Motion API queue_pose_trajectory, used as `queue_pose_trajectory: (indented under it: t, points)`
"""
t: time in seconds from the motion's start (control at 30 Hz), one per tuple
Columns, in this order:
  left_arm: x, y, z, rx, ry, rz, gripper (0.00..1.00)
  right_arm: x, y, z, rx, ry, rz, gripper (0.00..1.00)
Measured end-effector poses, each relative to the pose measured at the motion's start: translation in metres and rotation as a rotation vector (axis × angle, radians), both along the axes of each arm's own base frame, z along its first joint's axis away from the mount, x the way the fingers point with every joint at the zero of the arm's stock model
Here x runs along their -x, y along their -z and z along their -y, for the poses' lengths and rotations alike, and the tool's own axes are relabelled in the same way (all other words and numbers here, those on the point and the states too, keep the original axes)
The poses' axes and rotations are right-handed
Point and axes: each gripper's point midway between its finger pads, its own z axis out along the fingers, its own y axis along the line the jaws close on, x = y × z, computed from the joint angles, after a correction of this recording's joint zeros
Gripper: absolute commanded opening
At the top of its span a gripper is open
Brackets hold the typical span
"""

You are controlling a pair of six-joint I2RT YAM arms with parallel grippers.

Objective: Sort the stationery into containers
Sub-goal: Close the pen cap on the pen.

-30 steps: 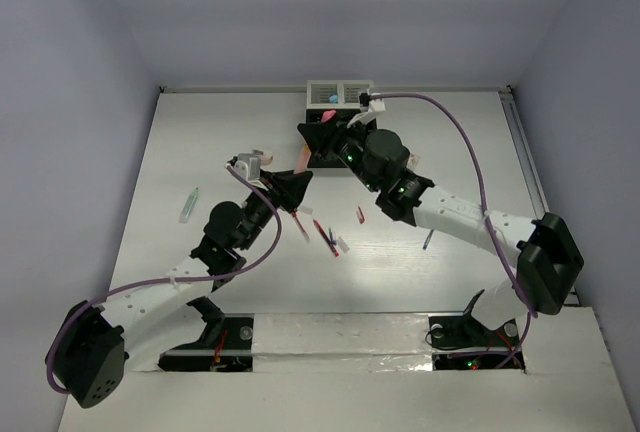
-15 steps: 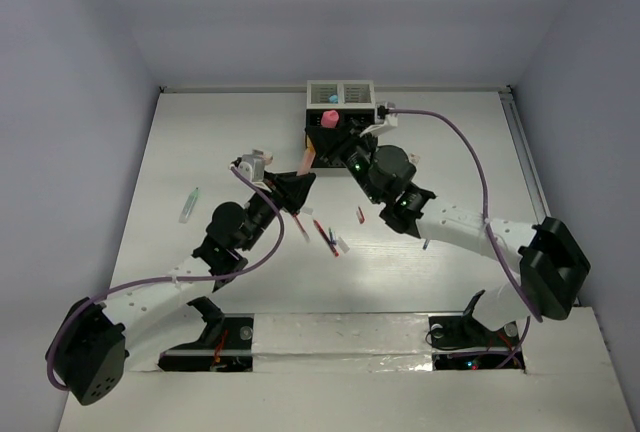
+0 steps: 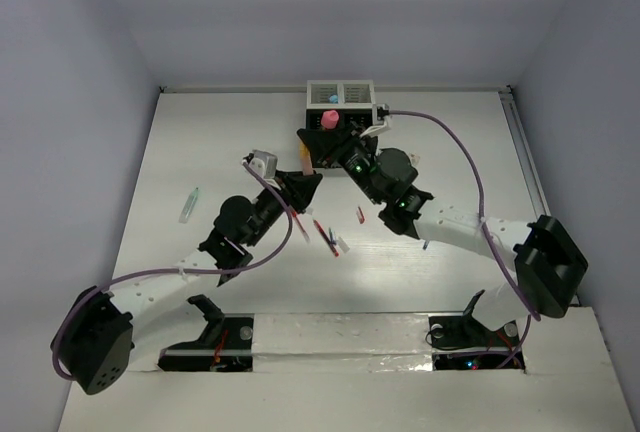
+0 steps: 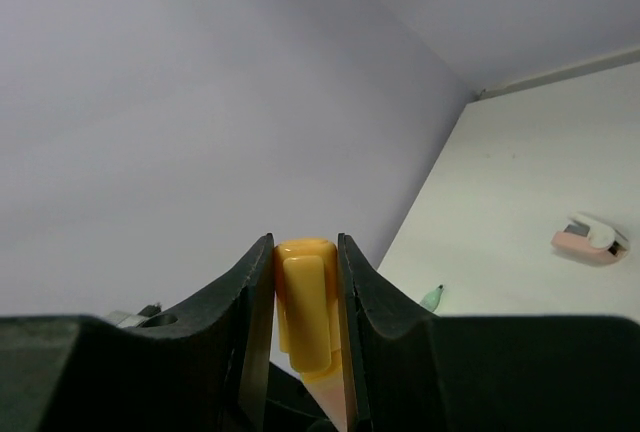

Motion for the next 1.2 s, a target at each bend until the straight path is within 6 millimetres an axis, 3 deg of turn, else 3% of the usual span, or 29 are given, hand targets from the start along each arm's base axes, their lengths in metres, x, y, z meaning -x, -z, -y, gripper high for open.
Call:
queue_pose_trajectory:
  t: [0.47, 0.83, 1.2]
  points:
    - [-0.001, 0.011, 0.0, -0.041, -0.003, -0.043, 0.0, 0.005, 0.013, -0.012, 0.189, -0.014, 0.046, 0.0]
    - [0.022, 0.014, 0.007, -0.054, 0.104, -0.117, 0.0, 0.018, 0.016, 0.005, 0.31, 0.075, 0.199, 0.0]
    - [0.026, 0.01, 0.01, -0.041, 0.129, -0.172, 0.0, 0.023, 0.019, 0.015, 0.316, 0.151, 0.243, 0.0]
